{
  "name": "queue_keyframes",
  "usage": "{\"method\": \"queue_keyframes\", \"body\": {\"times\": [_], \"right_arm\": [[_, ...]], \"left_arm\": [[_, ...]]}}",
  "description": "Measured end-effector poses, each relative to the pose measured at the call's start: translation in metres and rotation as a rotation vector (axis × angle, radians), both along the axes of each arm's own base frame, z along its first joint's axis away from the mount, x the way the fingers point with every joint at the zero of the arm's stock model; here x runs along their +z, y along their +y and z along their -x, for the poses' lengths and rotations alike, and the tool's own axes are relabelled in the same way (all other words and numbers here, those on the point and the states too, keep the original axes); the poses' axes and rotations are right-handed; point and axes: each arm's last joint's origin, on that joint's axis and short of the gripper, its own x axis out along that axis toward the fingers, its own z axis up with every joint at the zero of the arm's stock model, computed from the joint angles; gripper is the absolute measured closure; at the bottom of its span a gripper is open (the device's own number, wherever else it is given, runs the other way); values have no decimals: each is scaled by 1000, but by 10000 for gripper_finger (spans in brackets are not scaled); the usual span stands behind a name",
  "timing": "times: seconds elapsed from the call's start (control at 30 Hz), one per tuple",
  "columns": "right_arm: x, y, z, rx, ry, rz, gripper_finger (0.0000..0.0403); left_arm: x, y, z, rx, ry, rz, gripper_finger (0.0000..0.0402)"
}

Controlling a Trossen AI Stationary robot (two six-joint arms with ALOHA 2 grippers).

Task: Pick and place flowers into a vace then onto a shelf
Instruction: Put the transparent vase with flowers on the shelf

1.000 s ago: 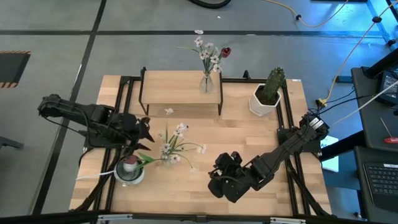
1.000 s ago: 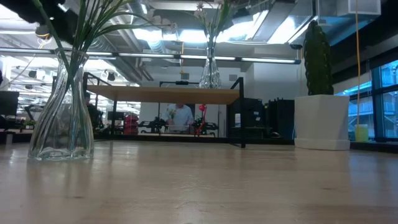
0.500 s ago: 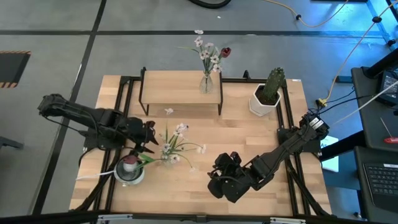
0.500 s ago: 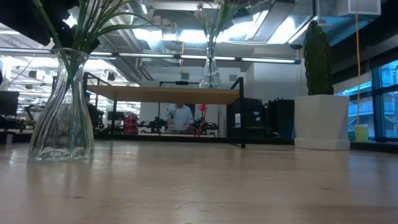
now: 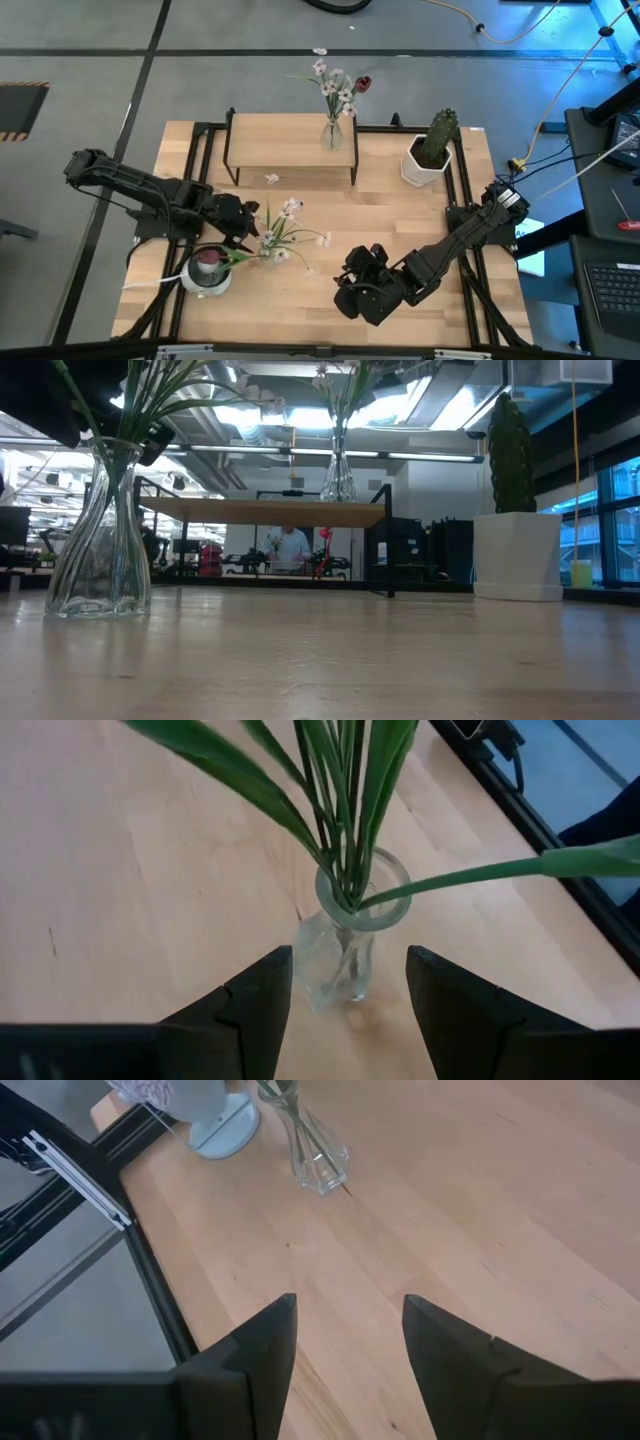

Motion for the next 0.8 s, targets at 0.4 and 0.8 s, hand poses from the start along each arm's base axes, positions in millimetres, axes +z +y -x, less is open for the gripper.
{"method": "queue_keyframes", "body": {"times": [0.4, 0.8], "right_arm": [[0, 0, 0, 0, 0, 0, 217], [0, 0, 0, 2, 1, 3, 217]], "left_arm": [[-14, -5, -18, -16, 48, 17, 210], [-16, -9, -32, -18, -7, 79, 210]]}}
